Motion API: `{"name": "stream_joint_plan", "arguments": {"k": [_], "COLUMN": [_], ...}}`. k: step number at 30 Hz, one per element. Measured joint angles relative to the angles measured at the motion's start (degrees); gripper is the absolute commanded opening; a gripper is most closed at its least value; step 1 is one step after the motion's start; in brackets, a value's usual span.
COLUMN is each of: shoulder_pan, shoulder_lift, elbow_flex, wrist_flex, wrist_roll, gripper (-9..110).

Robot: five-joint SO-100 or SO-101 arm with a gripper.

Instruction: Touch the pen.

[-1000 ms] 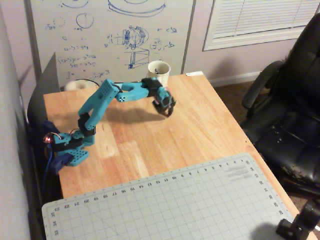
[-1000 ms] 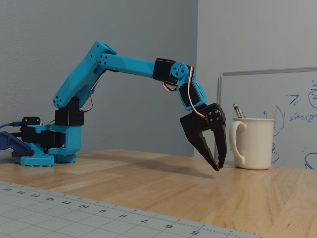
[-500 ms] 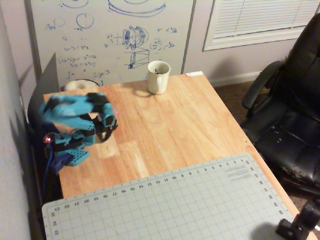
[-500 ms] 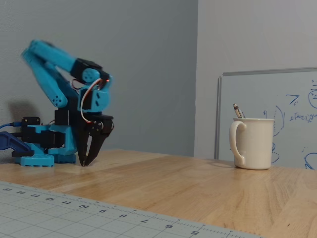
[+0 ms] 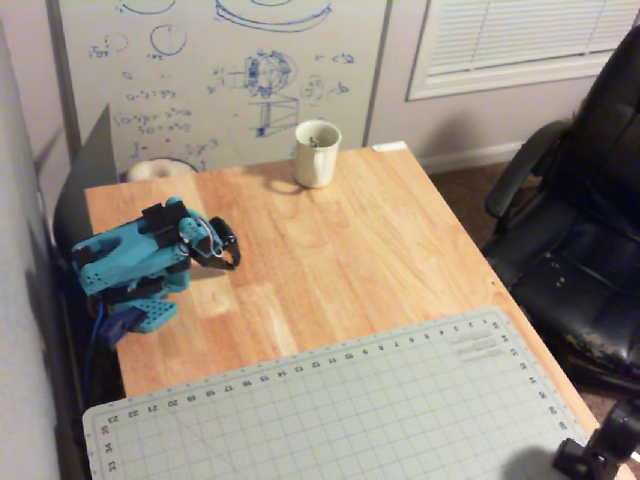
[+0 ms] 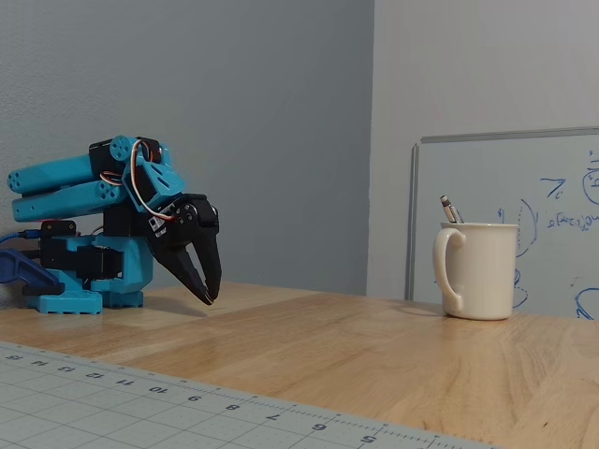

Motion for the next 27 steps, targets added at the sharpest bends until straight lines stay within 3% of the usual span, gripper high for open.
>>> {"name": "stream_joint_plan", "arguments": {"k": [27], "shoulder_pan": [-1.1], "shoulder_lift": [-3.6], "elbow_flex": [-0.8], "wrist_flex": [0.0], "wrist_roll": [0.0], "gripper": [1]}}
